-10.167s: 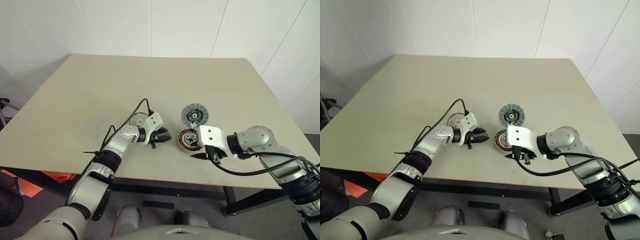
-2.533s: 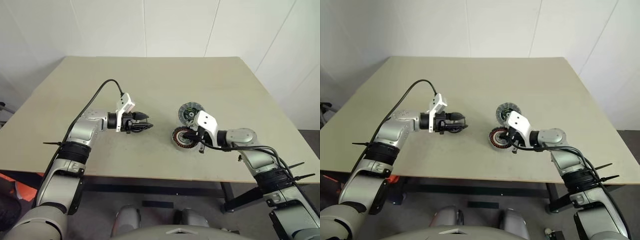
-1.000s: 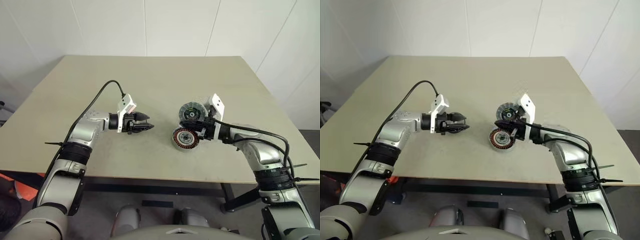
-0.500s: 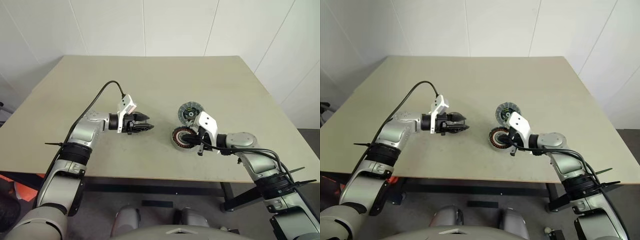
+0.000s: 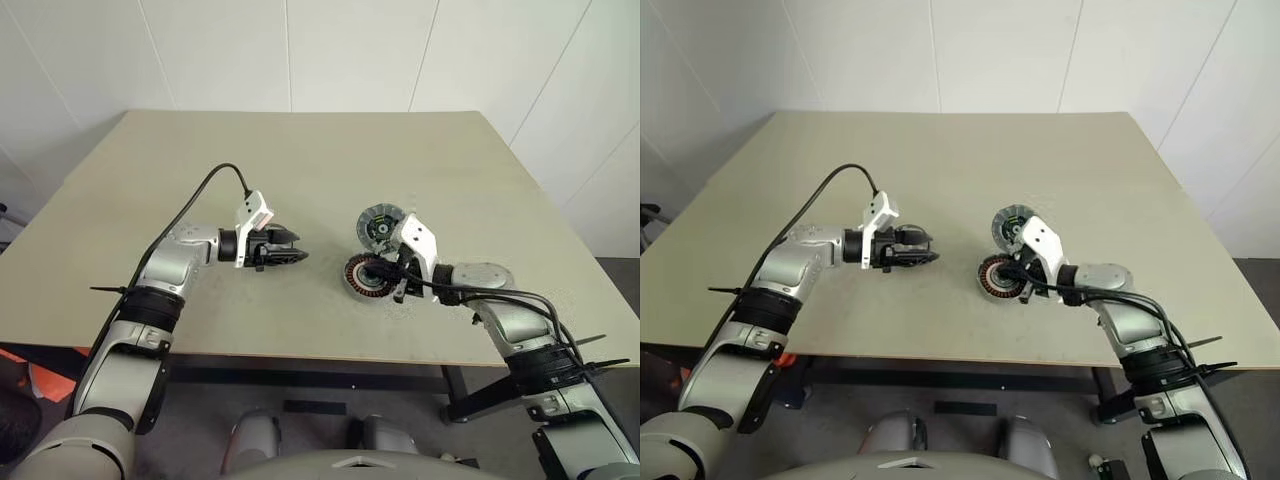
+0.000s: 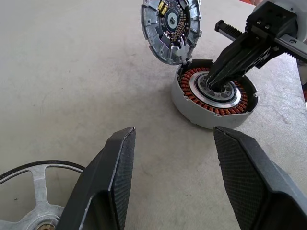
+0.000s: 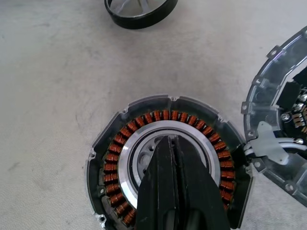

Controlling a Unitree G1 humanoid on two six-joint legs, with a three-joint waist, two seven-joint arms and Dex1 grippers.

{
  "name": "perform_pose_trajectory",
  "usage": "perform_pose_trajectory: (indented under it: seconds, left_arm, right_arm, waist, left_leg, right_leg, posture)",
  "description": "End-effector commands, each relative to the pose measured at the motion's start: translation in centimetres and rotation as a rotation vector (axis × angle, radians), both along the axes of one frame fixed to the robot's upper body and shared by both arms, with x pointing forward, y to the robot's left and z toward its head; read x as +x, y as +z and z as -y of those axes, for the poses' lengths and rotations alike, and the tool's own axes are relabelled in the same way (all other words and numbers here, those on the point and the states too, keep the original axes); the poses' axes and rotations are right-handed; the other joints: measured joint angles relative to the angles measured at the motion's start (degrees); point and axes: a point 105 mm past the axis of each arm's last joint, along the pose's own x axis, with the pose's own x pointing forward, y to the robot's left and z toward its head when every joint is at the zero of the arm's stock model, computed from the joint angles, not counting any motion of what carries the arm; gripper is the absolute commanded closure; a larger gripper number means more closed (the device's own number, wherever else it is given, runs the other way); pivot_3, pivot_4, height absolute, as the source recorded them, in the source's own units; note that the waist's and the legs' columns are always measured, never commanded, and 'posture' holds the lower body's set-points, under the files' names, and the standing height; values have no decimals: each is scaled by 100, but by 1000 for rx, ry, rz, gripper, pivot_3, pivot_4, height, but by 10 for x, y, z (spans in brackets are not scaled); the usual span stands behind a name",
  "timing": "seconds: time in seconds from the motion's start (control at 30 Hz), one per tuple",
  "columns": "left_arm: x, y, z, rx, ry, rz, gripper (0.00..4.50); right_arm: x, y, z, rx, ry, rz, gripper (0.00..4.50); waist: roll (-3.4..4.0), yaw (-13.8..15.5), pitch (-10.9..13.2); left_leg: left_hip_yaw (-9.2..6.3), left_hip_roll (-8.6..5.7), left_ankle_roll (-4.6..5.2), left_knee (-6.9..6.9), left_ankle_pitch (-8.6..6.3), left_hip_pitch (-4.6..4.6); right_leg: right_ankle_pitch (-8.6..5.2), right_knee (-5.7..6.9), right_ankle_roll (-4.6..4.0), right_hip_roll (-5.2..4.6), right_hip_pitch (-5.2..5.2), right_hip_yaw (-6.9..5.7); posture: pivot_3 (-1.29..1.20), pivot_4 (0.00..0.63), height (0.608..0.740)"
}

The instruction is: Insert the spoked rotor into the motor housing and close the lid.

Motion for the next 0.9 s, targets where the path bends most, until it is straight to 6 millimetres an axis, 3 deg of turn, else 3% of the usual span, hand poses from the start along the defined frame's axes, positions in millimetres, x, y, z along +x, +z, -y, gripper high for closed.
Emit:
perform_pose_trajectory:
  seconds: [0.03,0.17,0.53,0.73,0.9]
  left_arm:
    - [1,13,1,-9,-12,58,1737]
    - [1,14,1,-9,-10,60,1737]
    - [2,15,2,-10,-9,63,1737]
    - [2,14,2,-12,-8,61,1737]
    - [1,13,2,-11,-6,61,1737]
  right_arm:
    - [5,1,5,-43,-15,52,4470]
    - [8,-1,9,-46,-40,59,4470]
    - [-7,-7,4,-49,-6,6,4470]
    - [5,53,-13,331,-56,12,4470]
    - [5,37,-9,214,-55,9,4470]
  waist:
    - [0,0,0]
    - [0,1,0]
    - [0,2,0]
    - [2,-17,1]
    - [1,18,1]
  left_leg:
    - [0,0,0,0,0,0]
    - [0,0,-3,0,2,2]
    - [-1,0,2,0,-1,4]
    - [0,1,3,-1,-1,1]
    - [-1,0,0,-1,0,4]
  right_leg:
    - [-2,0,3,0,0,0]
    - [-11,1,19,0,3,0]
    - [0,-1,-1,0,8,0]
    - [0,-2,0,0,1,0]
    - [1,-1,-2,0,0,0]
  posture:
    - [0,0,740]
    - [0,0,740]
    - [0,0,740]
    - [0,0,740]
    - [0,0,740]
